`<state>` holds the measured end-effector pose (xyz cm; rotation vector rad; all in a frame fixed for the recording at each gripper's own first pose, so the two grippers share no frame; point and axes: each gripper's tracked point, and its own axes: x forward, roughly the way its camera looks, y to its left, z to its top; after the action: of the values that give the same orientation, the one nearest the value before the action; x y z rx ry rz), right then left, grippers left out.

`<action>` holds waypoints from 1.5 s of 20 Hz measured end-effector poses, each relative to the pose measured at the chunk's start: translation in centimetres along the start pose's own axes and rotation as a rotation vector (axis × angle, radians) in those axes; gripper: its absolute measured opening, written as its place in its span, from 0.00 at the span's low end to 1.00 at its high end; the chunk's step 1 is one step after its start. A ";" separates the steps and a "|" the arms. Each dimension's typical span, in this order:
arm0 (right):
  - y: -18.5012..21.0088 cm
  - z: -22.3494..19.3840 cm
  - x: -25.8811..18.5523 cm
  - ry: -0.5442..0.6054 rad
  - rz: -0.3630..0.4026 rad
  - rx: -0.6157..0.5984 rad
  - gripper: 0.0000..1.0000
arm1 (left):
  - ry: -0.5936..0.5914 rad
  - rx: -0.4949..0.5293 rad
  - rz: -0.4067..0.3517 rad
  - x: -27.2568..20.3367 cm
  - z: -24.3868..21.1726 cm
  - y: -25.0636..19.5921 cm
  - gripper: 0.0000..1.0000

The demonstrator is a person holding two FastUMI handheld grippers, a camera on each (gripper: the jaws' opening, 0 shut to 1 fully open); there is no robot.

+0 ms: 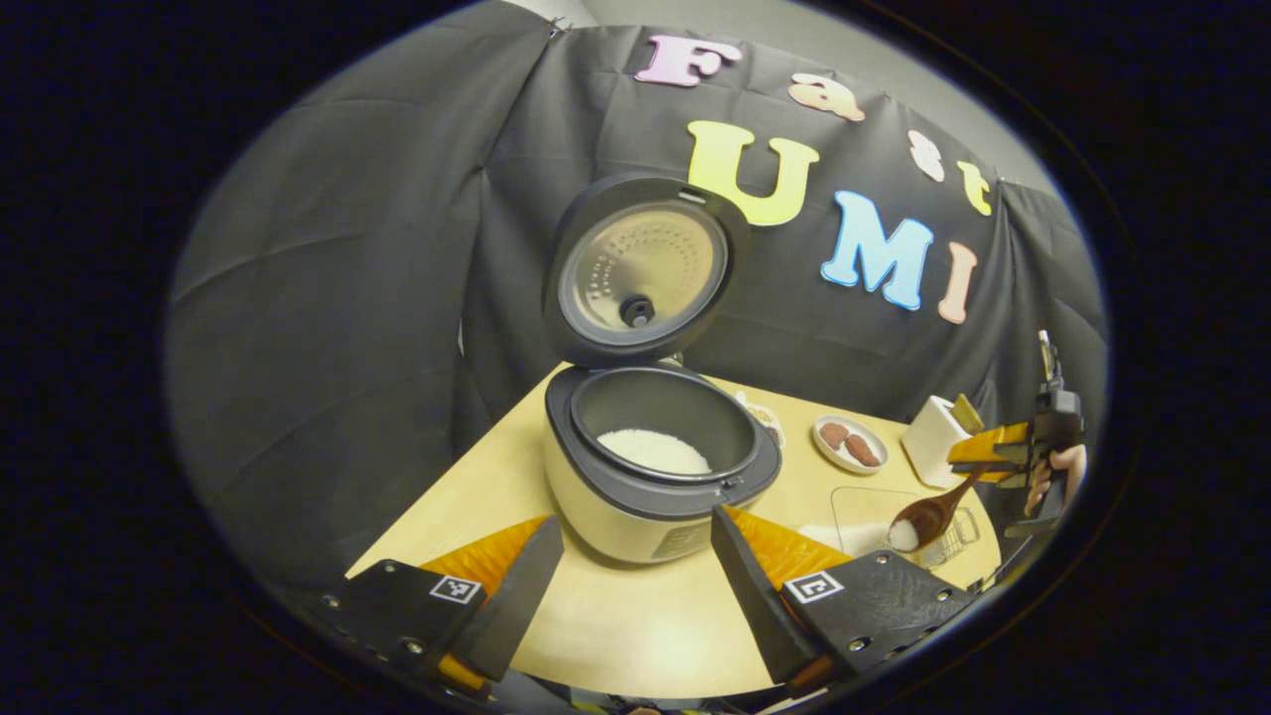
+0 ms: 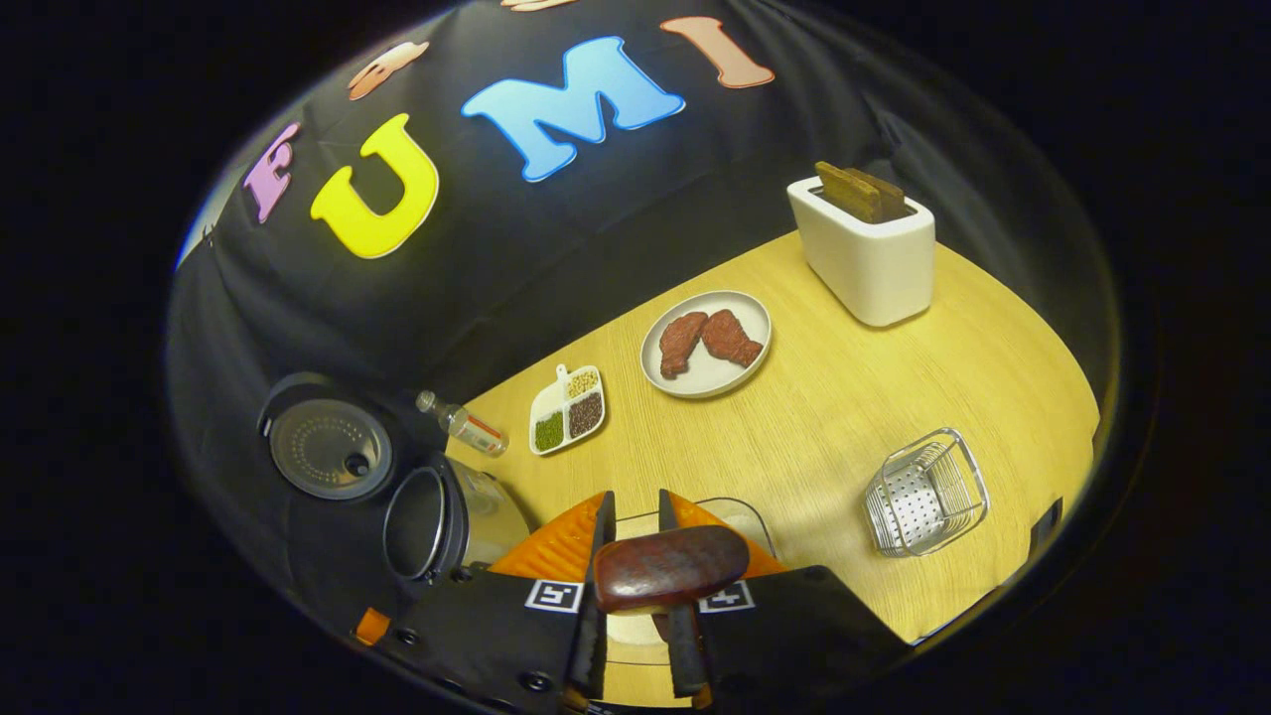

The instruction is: Close the left gripper, press the button to open the rice cooker; take a wooden spoon from the chopstick holder with the right hand, scoop a spoonful of rice and pour it into the rice cooker, then put the wooden spoon back into the chopstick holder.

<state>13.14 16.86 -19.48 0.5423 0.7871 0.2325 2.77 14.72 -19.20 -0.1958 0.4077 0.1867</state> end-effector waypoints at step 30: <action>24.4 6.3 2.4 0.137 0.408 0.214 0.23 | -0.051 -0.023 0.169 -1.8 2.1 6.4 0.94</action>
<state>19.38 35.96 -4.05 0.8968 0.8338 0.5703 0.52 21.16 -17.52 -0.1790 0.3717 0.3622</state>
